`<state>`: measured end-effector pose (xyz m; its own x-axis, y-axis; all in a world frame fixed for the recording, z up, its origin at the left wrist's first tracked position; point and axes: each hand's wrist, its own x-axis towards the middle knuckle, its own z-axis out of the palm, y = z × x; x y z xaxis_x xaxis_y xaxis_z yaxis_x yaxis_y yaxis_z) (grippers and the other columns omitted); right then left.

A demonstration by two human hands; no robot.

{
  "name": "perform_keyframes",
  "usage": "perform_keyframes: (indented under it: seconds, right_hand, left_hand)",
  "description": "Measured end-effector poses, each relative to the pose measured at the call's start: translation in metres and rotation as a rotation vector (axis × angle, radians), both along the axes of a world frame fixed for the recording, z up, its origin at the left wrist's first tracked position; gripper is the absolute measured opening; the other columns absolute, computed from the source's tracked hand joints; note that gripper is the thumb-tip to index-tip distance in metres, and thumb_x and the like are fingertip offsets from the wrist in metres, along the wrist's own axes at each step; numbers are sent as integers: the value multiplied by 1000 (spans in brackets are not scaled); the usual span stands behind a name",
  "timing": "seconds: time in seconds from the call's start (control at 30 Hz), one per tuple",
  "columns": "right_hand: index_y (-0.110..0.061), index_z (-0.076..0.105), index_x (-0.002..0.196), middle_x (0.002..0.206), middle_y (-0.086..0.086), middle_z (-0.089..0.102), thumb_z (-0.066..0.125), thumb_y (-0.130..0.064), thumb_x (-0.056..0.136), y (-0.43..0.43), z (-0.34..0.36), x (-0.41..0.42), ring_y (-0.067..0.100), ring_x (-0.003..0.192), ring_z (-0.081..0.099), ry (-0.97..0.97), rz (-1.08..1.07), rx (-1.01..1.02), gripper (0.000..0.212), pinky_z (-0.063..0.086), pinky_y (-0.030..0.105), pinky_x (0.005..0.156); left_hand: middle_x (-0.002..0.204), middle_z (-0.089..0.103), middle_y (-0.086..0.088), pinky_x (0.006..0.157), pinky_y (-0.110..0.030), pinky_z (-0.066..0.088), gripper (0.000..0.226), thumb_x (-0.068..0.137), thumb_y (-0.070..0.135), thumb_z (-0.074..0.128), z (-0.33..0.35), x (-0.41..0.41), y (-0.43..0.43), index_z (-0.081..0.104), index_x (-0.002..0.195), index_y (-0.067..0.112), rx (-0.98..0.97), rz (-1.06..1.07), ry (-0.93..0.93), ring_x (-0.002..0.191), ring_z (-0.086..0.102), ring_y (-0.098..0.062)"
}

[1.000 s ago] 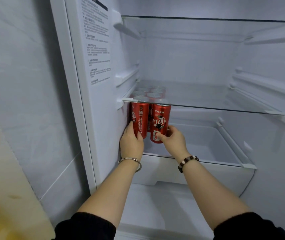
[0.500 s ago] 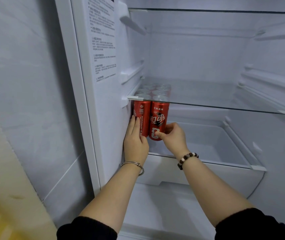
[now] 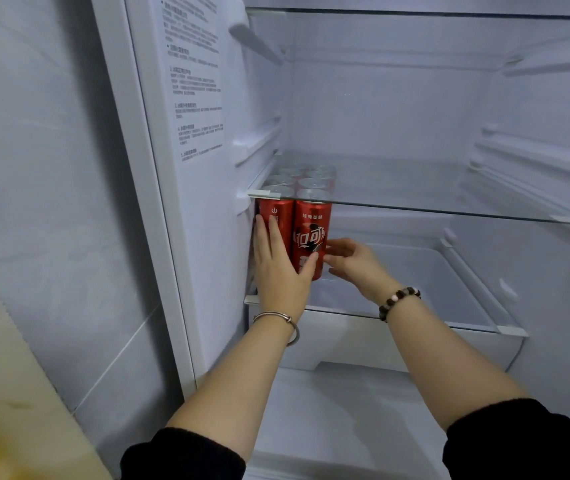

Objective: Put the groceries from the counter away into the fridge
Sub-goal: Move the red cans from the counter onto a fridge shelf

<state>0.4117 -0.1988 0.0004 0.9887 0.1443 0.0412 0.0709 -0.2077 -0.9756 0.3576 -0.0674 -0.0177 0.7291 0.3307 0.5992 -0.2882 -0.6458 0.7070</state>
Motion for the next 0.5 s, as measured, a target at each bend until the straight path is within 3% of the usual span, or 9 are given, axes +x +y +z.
perform_keyframes:
  seconds: [0.1, 0.2, 0.27, 0.33, 0.5]
  right_hand:
    - [-12, 47, 130, 126, 3, 54, 45, -15, 98, 3, 8, 13, 21, 125, 47, 73, -23, 248, 32, 39, 42, 104]
    - [-21, 46, 131, 143, -1, 41, 36, -33, 101, 11, 18, 27, 18, 135, 33, 115, -14, 330, 33, 24, 44, 112]
    - [-25, 47, 129, 140, -5, 44, 30, -41, 100, 14, 20, 41, 14, 136, 31, 142, 32, 373, 38, 13, 48, 117]
    - [-26, 54, 123, 128, -8, 53, 28, -43, 98, 14, 20, 56, 12, 131, 37, 143, 97, 375, 40, 12, 50, 116]
    - [-21, 55, 127, 135, -1, 54, 35, -60, 87, 21, 12, 73, 16, 130, 40, 146, 146, 335, 59, 14, 52, 115]
  left_hand:
    - [159, -3, -5, 113, -24, 6, 109, 77, 45, 71, 4, 7, -7, -3, 150, 12, -38, 41, 29, 146, 0, -16]
    - [159, -3, -6, 116, -28, 7, 114, 74, 45, 74, 5, 13, -9, -4, 150, 10, -35, 78, 38, 146, 0, -18]
    - [159, -2, -7, 116, -28, 7, 113, 75, 43, 74, 5, 15, -9, -3, 150, 10, -25, 92, 36, 146, 1, -19]
    - [159, -2, -6, 115, -26, 6, 111, 76, 42, 73, 4, 16, -8, -3, 150, 10, -18, 92, 28, 146, 1, -18]
    - [159, -2, -5, 113, -24, 5, 109, 78, 43, 71, 2, 17, -8, -4, 150, 11, -7, 102, 22, 146, 2, -18]
